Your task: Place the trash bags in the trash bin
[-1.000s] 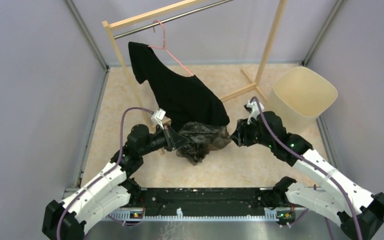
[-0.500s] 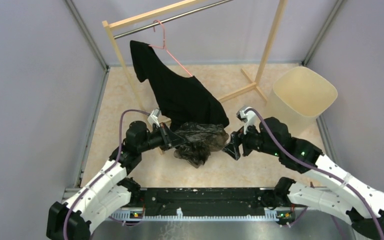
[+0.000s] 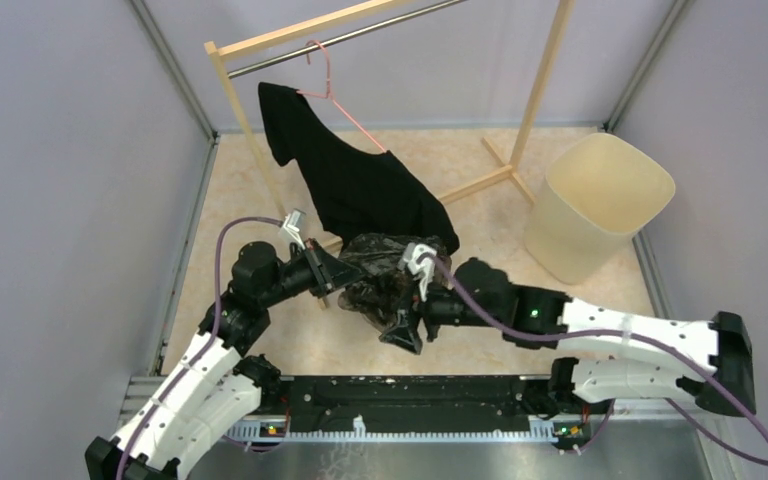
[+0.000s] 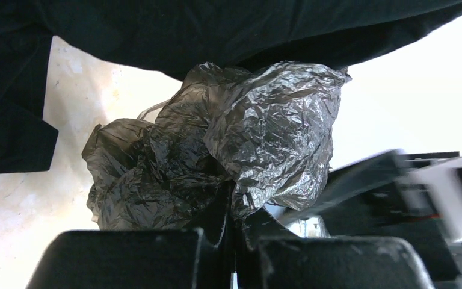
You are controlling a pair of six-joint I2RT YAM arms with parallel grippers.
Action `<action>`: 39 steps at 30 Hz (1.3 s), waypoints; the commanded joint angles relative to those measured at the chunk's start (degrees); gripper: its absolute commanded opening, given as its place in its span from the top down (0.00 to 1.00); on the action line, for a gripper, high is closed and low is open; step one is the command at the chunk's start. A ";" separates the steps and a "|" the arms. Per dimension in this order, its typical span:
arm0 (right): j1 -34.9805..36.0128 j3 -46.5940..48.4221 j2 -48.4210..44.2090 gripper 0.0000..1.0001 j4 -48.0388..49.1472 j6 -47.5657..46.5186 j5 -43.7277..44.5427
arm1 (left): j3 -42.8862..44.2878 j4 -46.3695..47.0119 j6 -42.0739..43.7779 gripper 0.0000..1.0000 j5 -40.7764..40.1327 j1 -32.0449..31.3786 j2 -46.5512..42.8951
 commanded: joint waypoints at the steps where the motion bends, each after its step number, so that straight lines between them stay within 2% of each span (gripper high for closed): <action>1: 2.55 -6.56 5.02 0.30 17.22 2.93 9.38 | 3.71 -1.14 -2.24 1.00 -0.56 0.35 -0.95; 3: 3.36 -9.65 6.41 0.30 21.54 1.77 15.17 | 3.96 -0.47 -3.49 1.00 -0.32 0.34 -0.87; 7: 4.26 -13.83 7.59 0.29 29.90 0.33 20.39 | 3.75 2.81 -7.15 1.00 1.78 0.34 -0.73; 12: 5.09 -16.25 9.05 0.29 36.76 -1.38 28.36 | 5.62 1.96 -8.85 1.00 1.65 0.35 -0.72; 14: 5.04 -16.33 10.72 0.31 38.89 -1.94 28.72 | 6.14 1.69 -9.94 1.00 1.08 0.38 -1.23; 16: 5.10 -16.26 12.67 0.38 41.54 -1.82 28.06 | 6.26 1.64 -11.42 1.00 0.69 0.38 -1.71; 17: 5.11 -15.63 13.47 0.46 41.47 -1.32 27.08 | 6.36 1.23 -12.24 1.00 -0.20 0.39 -1.98; 18: 5.23 -14.98 13.97 0.58 40.79 -0.41 25.95 | 6.81 0.32 -12.65 1.00 -1.65 0.43 -2.39; 20: 5.43 -14.68 14.44 0.73 40.51 2.70 22.71 | 8.13 -2.60 -12.84 1.00 -6.16 0.40 -3.18; 21: 5.49 -14.99 14.46 0.79 40.89 4.69 18.92 | 9.13 -4.52 -12.61 1.00 -9.17 0.40 -3.56; 23: 5.47 -15.36 14.45 0.99 41.26 9.29 11.67 | 11.34 -9.35 -12.28 1.00 -16.56 0.40 -4.20; 28: 4.22 -18.50 14.05 1.00 50.14 27.94 -0.85 | 11.57 -14.96 -13.91 1.00 -28.54 0.34 -5.86; 31: -0.56 -22.67 15.77 1.00 64.58 42.55 -10.77 | 11.11 -18.47 -16.46 1.00 -34.66 0.36 -6.46; 35: -9.34 -30.02 23.51 1.00 95.00 66.34 -21.38 | 11.91 -20.44 -13.50 0.84 -36.37 0.34 -7.16; 36: -11.24 -31.20 26.37 1.00 105.22 70.97 -23.10 | 12.39 -20.83 -11.83 0.75 -36.35 0.35 -7.45; 37: -12.80 -32.02 29.20 1.00 108.88 75.19 -24.56 | 12.99 -20.96 -9.45 0.56 -36.13 0.34 -7.72; 39: -14.69 -33.43 31.60 1.00 109.43 77.39 -26.36 | 13.73 -21.03 -3.24 0.26 -34.94 0.34 -8.14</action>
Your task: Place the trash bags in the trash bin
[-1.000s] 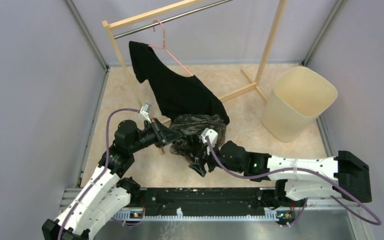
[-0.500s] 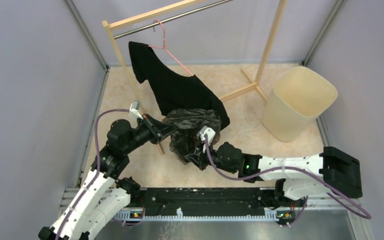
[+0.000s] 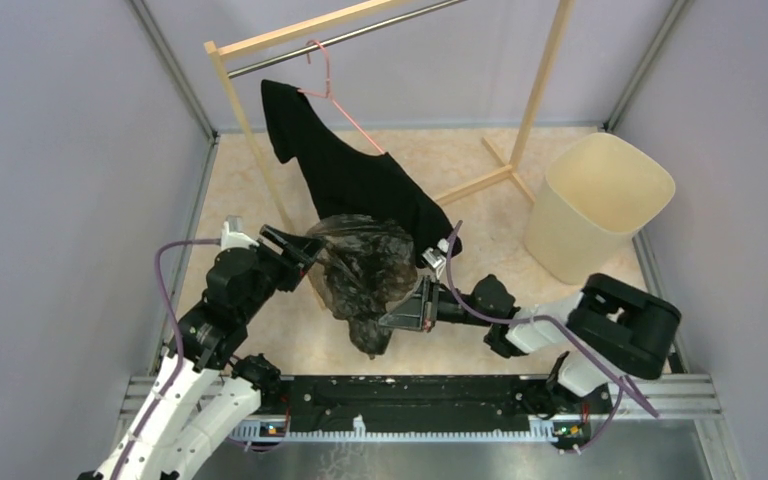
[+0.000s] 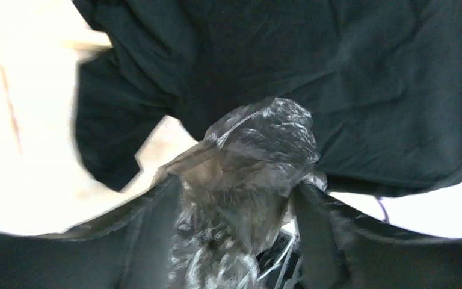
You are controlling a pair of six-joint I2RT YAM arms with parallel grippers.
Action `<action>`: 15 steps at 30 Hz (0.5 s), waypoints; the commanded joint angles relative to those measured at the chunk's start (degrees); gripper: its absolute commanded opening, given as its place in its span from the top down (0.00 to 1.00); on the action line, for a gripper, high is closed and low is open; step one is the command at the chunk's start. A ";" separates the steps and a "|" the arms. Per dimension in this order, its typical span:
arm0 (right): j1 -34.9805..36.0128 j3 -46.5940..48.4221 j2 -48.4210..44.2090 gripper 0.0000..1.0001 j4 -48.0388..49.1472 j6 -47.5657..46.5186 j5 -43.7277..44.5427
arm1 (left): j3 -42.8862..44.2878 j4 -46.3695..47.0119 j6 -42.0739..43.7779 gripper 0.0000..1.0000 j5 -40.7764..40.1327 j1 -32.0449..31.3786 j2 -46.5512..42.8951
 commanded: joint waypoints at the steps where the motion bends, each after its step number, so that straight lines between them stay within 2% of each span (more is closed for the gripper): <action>1: -4.67 -3.67 5.74 1.00 26.84 18.80 -11.10 | 3.92 -1.21 12.59 0.15 -1.09 0.29 -1.52; 2: -5.56 -4.58 5.55 1.00 26.73 18.38 -11.60 | 4.50 -2.61 15.61 0.06 -0.79 0.24 -1.63; 3: -6.48 -5.30 4.99 1.00 26.27 17.93 -11.81 | 4.98 -4.71 18.76 0.02 -0.80 0.23 -1.73; 7: -10.79 -7.48 -0.58 1.00 16.52 12.68 -12.43 | 4.71 -12.40 28.09 0.02 2.01 0.25 -2.67; 9: -11.43 -6.23 -4.51 1.00 8.07 8.04 -13.18 | 2.00 -12.04 29.80 0.02 8.23 0.25 -3.64; 12: -11.58 -3.02 -10.07 1.00 -6.12 1.33 -13.62 | -4.86 -4.83 27.09 0.02 21.59 0.25 -4.67; 15: -12.16 -0.28 -14.06 1.00 -16.50 -3.64 -13.91 | -12.90 10.24 20.62 0.02 32.80 0.23 -4.58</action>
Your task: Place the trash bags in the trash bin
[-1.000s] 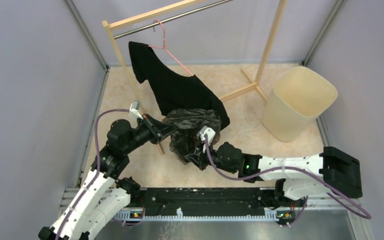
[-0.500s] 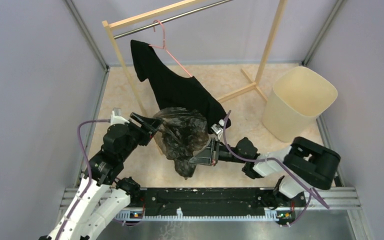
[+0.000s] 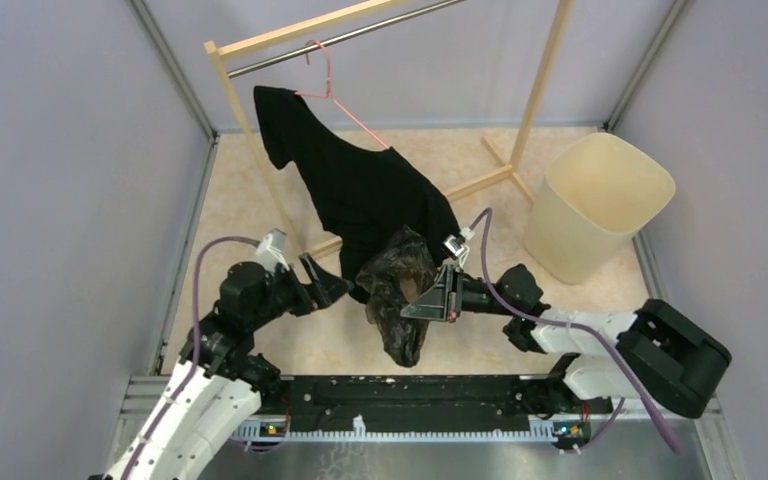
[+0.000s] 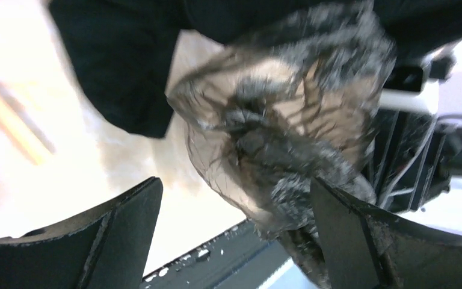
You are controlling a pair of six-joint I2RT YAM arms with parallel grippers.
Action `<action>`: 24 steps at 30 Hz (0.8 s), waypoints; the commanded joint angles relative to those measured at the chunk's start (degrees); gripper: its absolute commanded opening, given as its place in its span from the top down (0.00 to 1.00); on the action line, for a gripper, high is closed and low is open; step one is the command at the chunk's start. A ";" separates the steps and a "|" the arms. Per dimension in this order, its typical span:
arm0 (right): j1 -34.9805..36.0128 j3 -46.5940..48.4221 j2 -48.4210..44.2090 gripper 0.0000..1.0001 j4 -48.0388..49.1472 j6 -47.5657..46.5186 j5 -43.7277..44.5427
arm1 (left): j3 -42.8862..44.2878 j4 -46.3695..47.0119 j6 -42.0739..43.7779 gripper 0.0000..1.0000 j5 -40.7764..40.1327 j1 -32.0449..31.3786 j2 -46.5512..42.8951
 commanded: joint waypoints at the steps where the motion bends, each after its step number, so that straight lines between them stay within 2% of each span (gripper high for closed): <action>1: -1.28 5.47 -5.60 1.00 -15.52 -10.28 -2.00 | -11.02 20.28 -7.20 0.02 20.38 0.01 0.52; 3: -1.55 6.41 -7.22 1.00 -18.38 -11.60 -2.24 | -14.18 30.79 -10.78 0.02 25.02 0.01 2.45; 5: -1.88 6.82 -8.89 1.00 -20.84 -12.62 -1.95 | -14.30 37.80 -10.36 0.02 28.44 -0.20 4.86; 9: -3.40 7.99 -10.43 1.00 -23.38 -13.48 -2.27 | -13.33 38.74 -4.22 0.02 29.45 -2.60 5.24; 13: -4.63 9.43 -10.21 1.00 -23.29 -13.40 -3.20 | -15.25 43.94 -5.85 0.02 33.50 -5.53 6.67; 20: -4.98 11.66 -9.94 1.00 -22.76 -12.63 -5.42 | -8.42 31.16 1.40 0.02 17.92 -12.23 13.65; 23: -4.95 11.84 -10.45 1.00 -23.23 -12.88 -5.71 | -6.37 31.49 2.59 0.04 17.41 -12.56 17.19; 24: -4.99 11.87 -10.55 1.00 -23.34 -13.15 -5.91 | -6.01 31.78 2.72 0.08 16.97 -12.56 17.89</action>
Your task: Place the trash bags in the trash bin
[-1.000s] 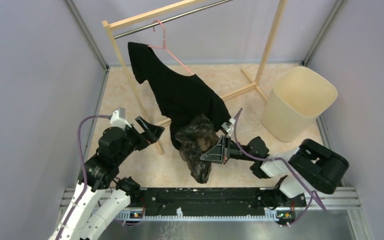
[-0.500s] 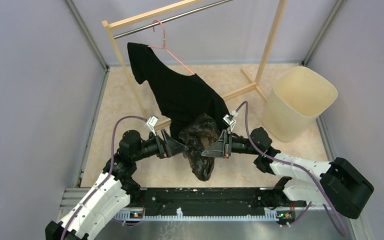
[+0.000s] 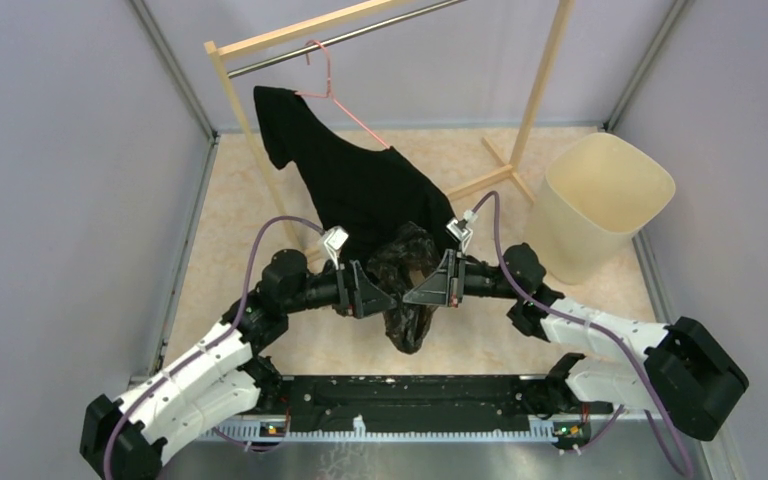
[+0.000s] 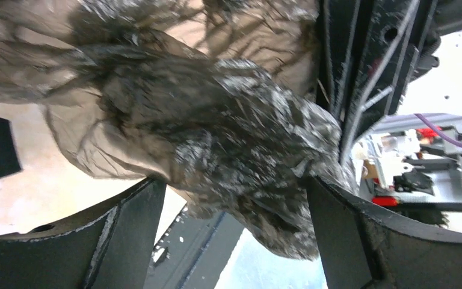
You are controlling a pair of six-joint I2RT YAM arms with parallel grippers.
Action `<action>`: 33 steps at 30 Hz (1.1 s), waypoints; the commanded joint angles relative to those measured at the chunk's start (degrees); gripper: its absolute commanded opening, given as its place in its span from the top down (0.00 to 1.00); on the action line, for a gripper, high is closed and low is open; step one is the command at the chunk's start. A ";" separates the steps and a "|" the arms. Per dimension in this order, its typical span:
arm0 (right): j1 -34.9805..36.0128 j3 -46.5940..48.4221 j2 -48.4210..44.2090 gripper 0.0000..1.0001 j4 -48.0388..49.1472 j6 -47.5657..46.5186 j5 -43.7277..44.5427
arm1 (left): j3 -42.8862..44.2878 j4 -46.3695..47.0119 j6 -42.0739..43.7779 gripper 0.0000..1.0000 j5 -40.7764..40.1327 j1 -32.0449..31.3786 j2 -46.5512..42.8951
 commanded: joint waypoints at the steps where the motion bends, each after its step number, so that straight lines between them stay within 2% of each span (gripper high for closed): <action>1: -0.23 2.48 -1.65 1.00 1.34 -1.41 -1.64 | 3.97 0.15 3.45 0.12 -4.67 -0.38 2.85; 4: -0.25 2.56 -1.95 1.00 0.97 -1.80 -1.99 | 3.94 1.21 3.36 0.23 -4.98 -0.46 3.84; 6: -0.19 2.73 -2.12 1.00 0.64 -2.48 -2.77 | 3.93 1.74 3.45 0.37 -4.52 -0.40 4.50; 9: -0.26 3.41 -2.68 1.00 -2.50 -5.09 -4.01 | 5.08 0.21 4.57 0.64 -5.60 -0.38 5.25; 10: -0.23 4.06 -3.14 1.00 -5.54 -7.56 -3.90 | 5.93 -1.07 5.19 0.72 -5.89 -0.38 5.44; 12: -0.27 7.19 -4.38 1.00 -18.88 -16.22 -1.44 | 8.39 -5.13 6.64 0.87 -7.13 -0.43 5.71; 13: -0.21 9.34 -5.10 0.98 -27.43 -21.91 1.70 | 10.15 -7.96 7.38 0.94 -7.72 -0.39 5.80; 14: -0.20 11.66 -5.70 0.91 -36.43 -26.96 5.53 | 12.30 -11.53 7.83 1.00 -8.56 -0.39 5.78; 15: -0.10 14.46 -6.09 0.83 -46.87 -31.84 10.59 | 14.21 -14.86 7.93 1.00 -9.58 -0.40 5.53; 16: 0.26 16.30 -6.29 0.75 -52.93 -35.70 15.87 | 16.11 -18.08 7.85 1.00 -10.52 -0.41 5.06; 18: 1.52 18.54 -6.96 0.56 -60.38 -40.36 25.25 | 18.85 -23.10 6.72 1.00 -13.27 -0.38 3.78; 20: 3.84 20.12 -8.45 0.45 -63.67 -42.44 31.72 | 20.73 -26.92 4.07 1.00 -16.87 -0.42 2.50; 25: 17.10 24.61 -12.23 0.22 -64.90 -48.37 42.82 | 21.09 -27.36 -5.13 1.00 -22.94 -0.40 0.50; 29: 26.94 26.67 -13.09 0.11 -63.55 -51.99 49.75 | 23.77 -29.37 -9.06 1.00 -26.59 -0.38 1.37; 33: 31.55 27.28 -10.87 0.04 -58.43 -50.57 52.39 | 25.74 -30.30 -11.53 1.00 -25.71 -0.34 2.31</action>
